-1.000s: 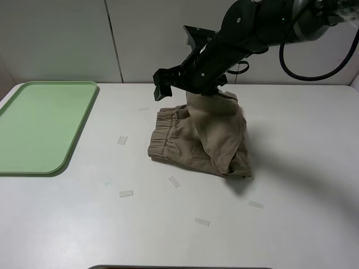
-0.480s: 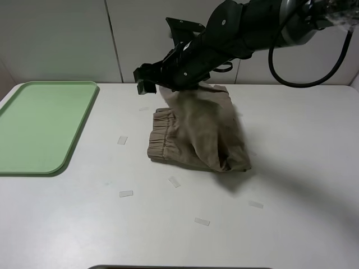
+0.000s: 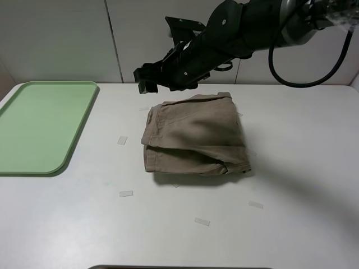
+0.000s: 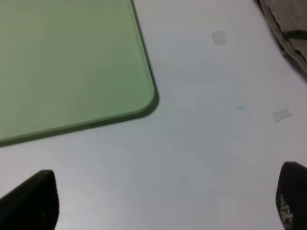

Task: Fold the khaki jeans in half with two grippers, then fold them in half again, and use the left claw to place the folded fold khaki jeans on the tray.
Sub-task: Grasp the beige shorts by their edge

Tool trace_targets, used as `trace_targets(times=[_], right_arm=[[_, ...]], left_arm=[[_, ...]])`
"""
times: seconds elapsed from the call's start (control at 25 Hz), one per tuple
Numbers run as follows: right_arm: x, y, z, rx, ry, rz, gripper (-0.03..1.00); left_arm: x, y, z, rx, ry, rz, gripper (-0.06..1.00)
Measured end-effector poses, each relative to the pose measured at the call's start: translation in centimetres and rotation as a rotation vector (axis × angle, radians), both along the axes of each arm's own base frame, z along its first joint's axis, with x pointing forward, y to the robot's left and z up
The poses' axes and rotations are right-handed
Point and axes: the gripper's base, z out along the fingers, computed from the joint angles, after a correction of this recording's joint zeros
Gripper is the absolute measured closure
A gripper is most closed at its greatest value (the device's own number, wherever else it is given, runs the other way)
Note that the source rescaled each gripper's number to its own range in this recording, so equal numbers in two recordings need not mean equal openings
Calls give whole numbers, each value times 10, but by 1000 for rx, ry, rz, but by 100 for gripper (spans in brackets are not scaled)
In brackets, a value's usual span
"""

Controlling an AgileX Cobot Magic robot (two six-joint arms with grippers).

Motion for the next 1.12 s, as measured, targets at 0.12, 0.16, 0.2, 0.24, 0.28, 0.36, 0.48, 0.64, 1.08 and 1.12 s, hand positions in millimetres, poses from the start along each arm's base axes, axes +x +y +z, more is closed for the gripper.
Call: trace_targets(times=[0.12,0.16,0.2,0.24,0.28,0.36,0.48,0.64,1.08,1.12], right_arm=[[0,-1,0,-23,-15,16,17],[0,-1,-1,-38,-26,26,16],[1,-2,-1,-55,-40,38,14],[2,-4,-1,-70,-52,44,11],[7,-11,-2,-121,-87,62,6],[16,-23,-2,-179,-128,68,3],[30,-49,0,-247,-148,28,1],[38,-85,8,-319,-163,-42,-2],[-5,-211,40,-383,-138,-294,-3],[-13,-223,46,-379,-144,-327,-3]], left_arm=[[0,0,0,1,0,1,5],[0,0,0,1,0,1,5],[0,0,0,1,0,1,5],[0,0,0,1,0,1,5],[0,0,0,1,0,1,5],[0,0,0,1,0,1,5],[0,0,0,1,0,1,5],[0,0,0,1,0,1,5],[0,0,0,1,0,1,5],[0,0,0,1,0,1,5]])
